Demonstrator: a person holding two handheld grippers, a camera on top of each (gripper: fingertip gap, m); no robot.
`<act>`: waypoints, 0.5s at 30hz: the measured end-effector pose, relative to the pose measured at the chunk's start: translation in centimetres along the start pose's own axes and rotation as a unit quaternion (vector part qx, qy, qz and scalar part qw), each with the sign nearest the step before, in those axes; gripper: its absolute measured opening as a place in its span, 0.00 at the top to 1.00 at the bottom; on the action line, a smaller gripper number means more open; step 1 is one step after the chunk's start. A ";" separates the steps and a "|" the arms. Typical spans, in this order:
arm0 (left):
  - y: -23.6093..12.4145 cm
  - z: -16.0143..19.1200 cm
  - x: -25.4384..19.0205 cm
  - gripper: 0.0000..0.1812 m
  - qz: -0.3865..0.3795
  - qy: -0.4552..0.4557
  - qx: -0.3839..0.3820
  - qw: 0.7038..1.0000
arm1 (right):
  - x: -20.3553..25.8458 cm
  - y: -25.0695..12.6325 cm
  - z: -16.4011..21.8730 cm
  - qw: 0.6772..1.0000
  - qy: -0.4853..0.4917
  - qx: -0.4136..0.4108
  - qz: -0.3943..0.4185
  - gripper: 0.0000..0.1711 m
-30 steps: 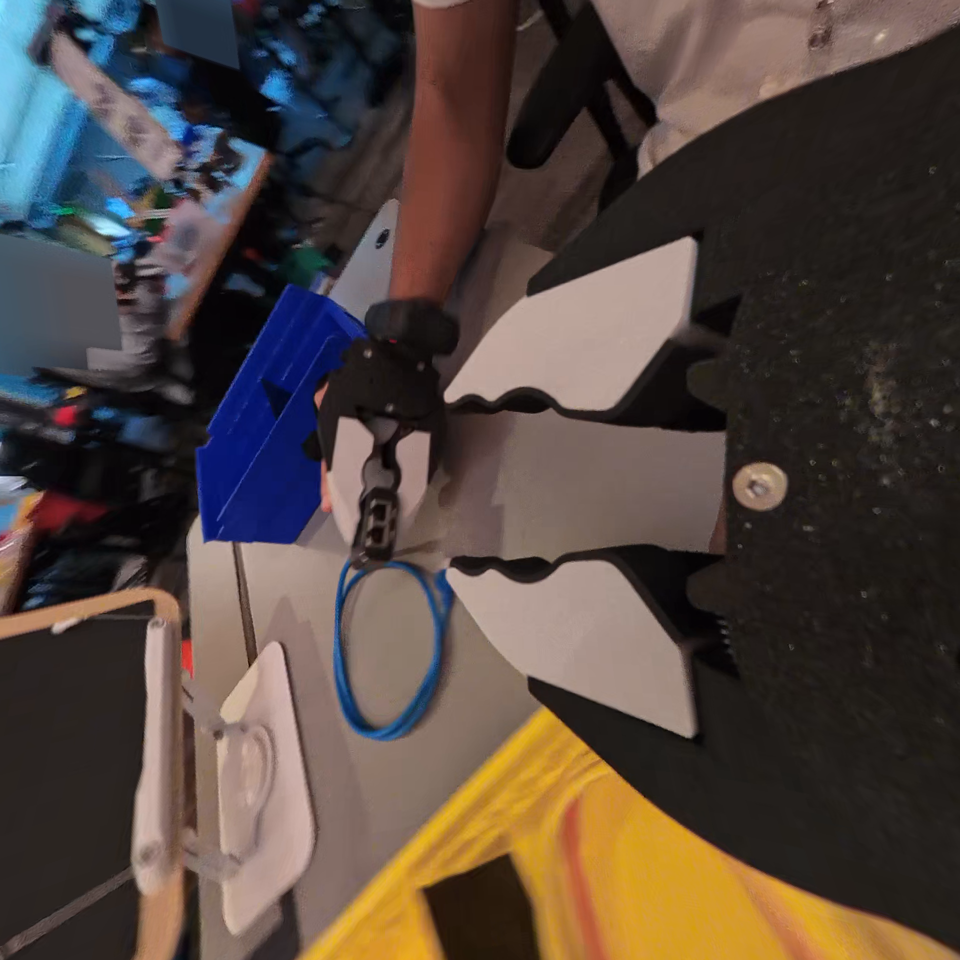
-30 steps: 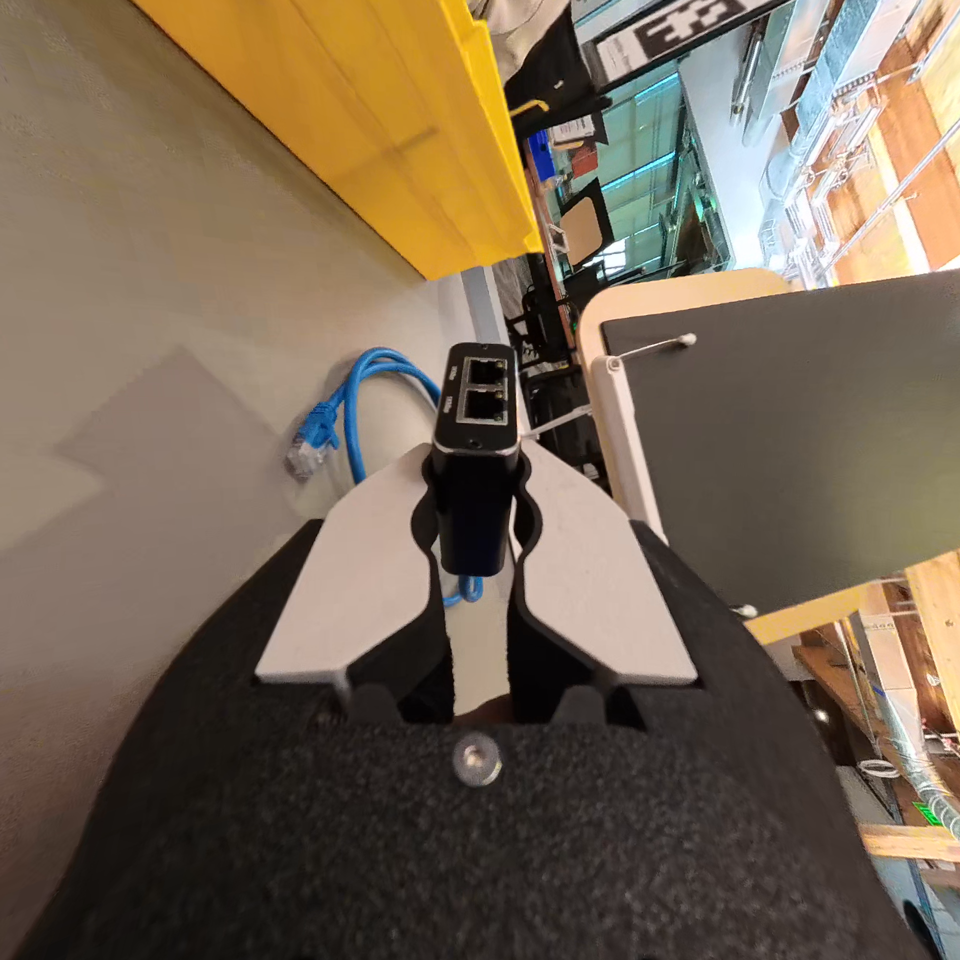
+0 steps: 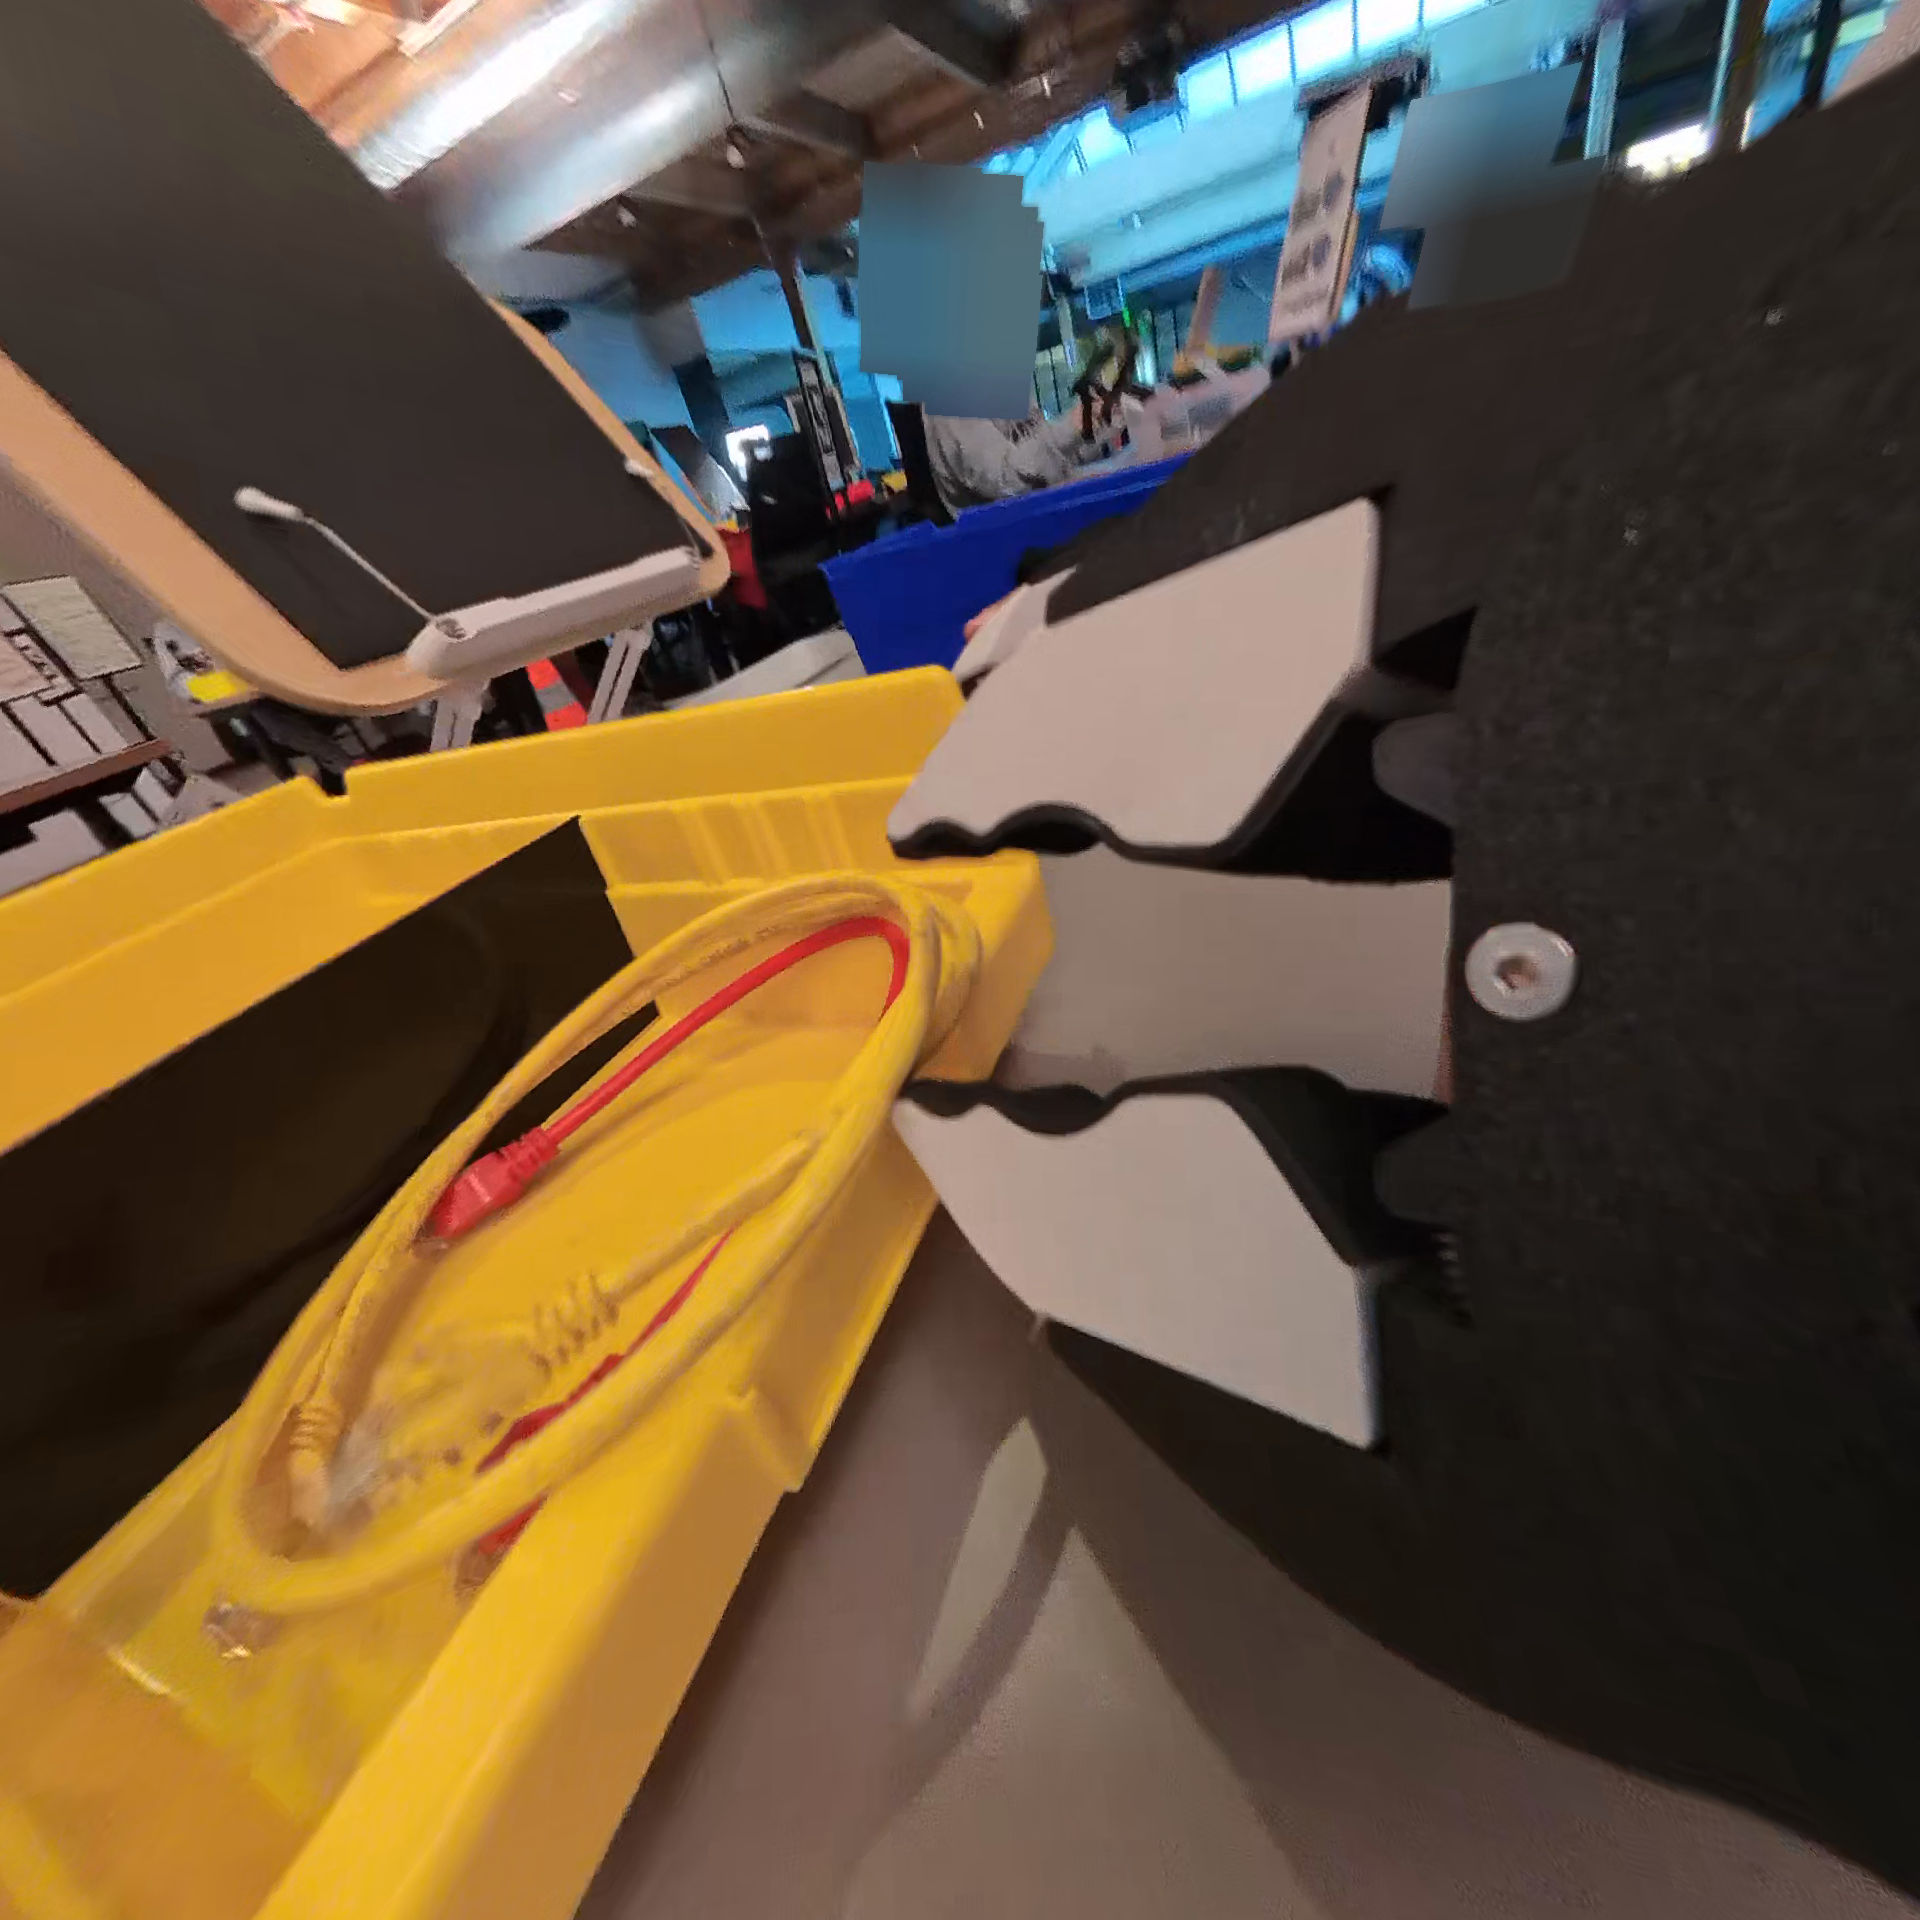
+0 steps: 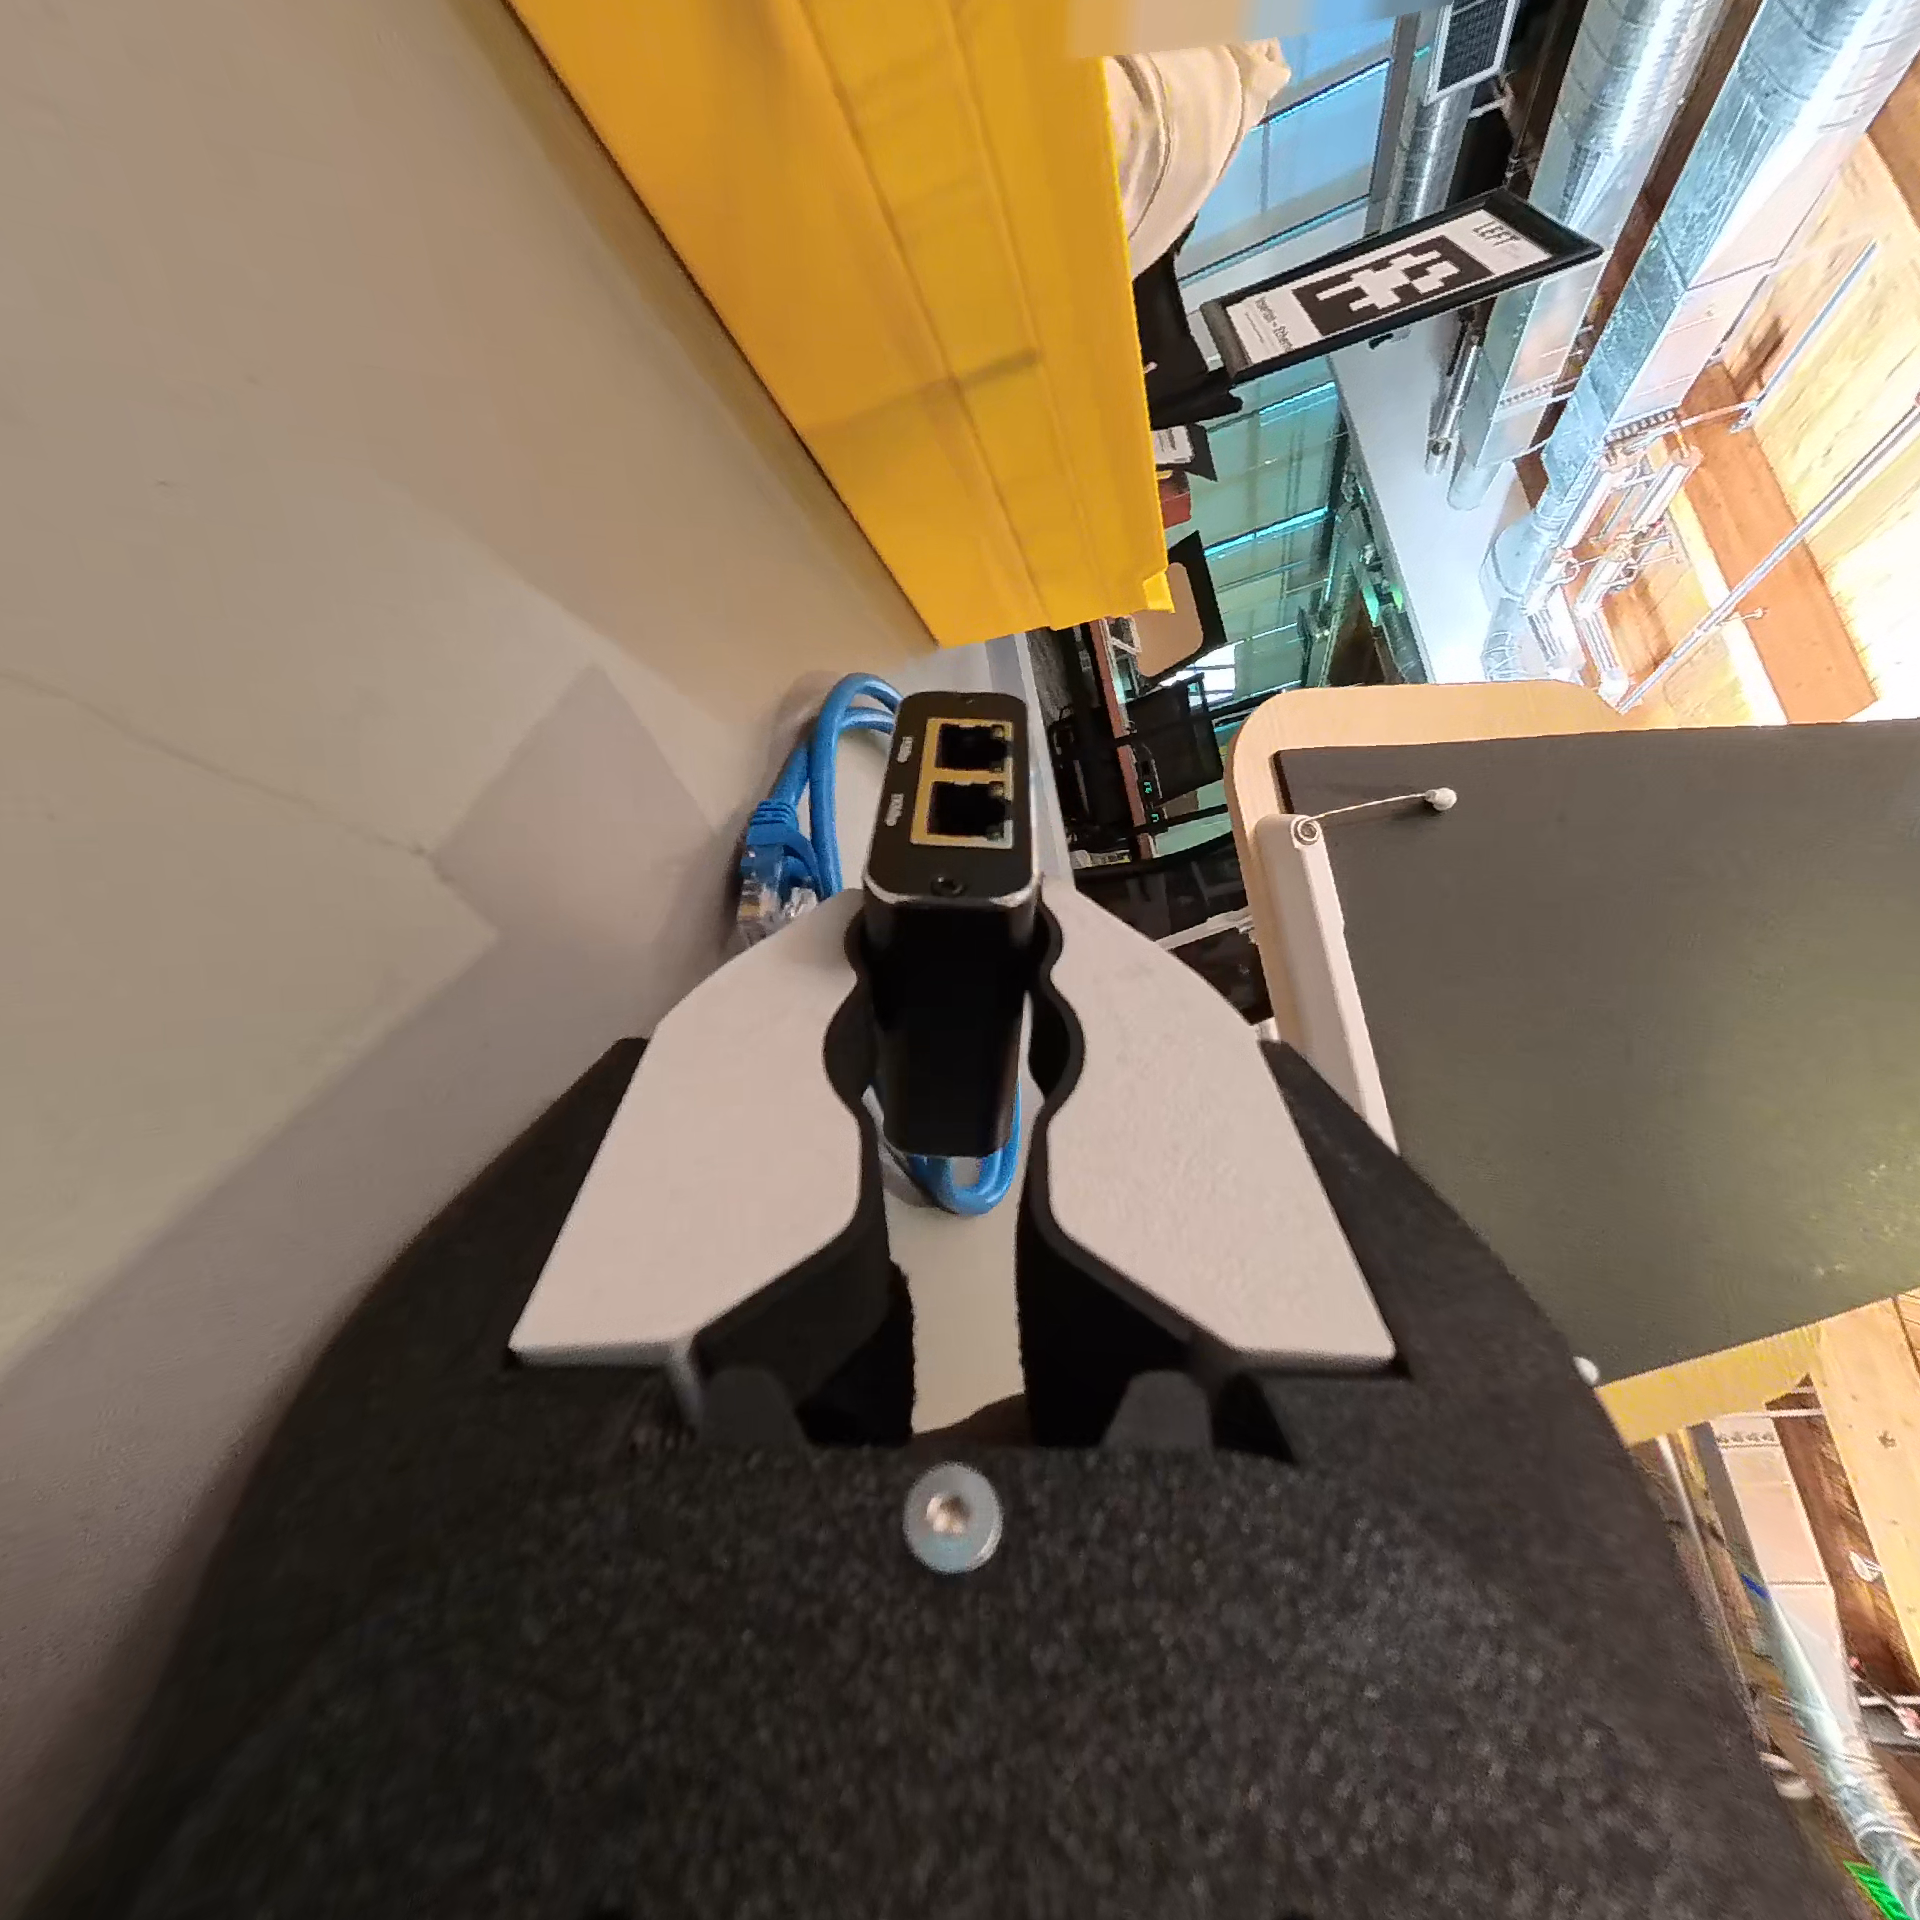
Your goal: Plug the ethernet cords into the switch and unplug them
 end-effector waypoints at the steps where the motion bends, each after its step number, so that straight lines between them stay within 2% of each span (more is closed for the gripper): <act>1: 0.2 0.0 0.3 0.84 0.003 -0.017 -0.002 1.000 | 0.0 0.0 0.0 1.000 0.001 0.000 -0.002 0.86; 3: 0.4 0.1 1.0 0.92 0.009 -0.031 -0.008 0.999 | 0.0 0.0 0.0 1.000 0.001 0.001 -0.002 0.86; 7: 0.4 0.3 1.0 0.94 0.026 -0.034 -0.005 0.999 | 0.0 -0.1 0.0 1.000 0.003 0.002 -0.004 0.86; 11: -0.5 -0.7 -1.8 0.97 0.066 0.072 -0.019 0.995 | 0.0 -0.1 0.0 1.000 0.003 0.002 -0.001 0.86; 15: -2.6 -1.7 -5.5 0.97 0.117 0.207 -0.045 0.970 | -0.4 -0.1 0.1 1.000 0.008 0.009 0.015 0.86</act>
Point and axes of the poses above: each gripper's, where its closed fingertips meet, y out along the fingers, z out of its underside, x = y × z across the jaws, the point moved 8 cm from there along -y, back along the fingers, and after that the axes turned 8 degrees about z, right-handed, at the moved point
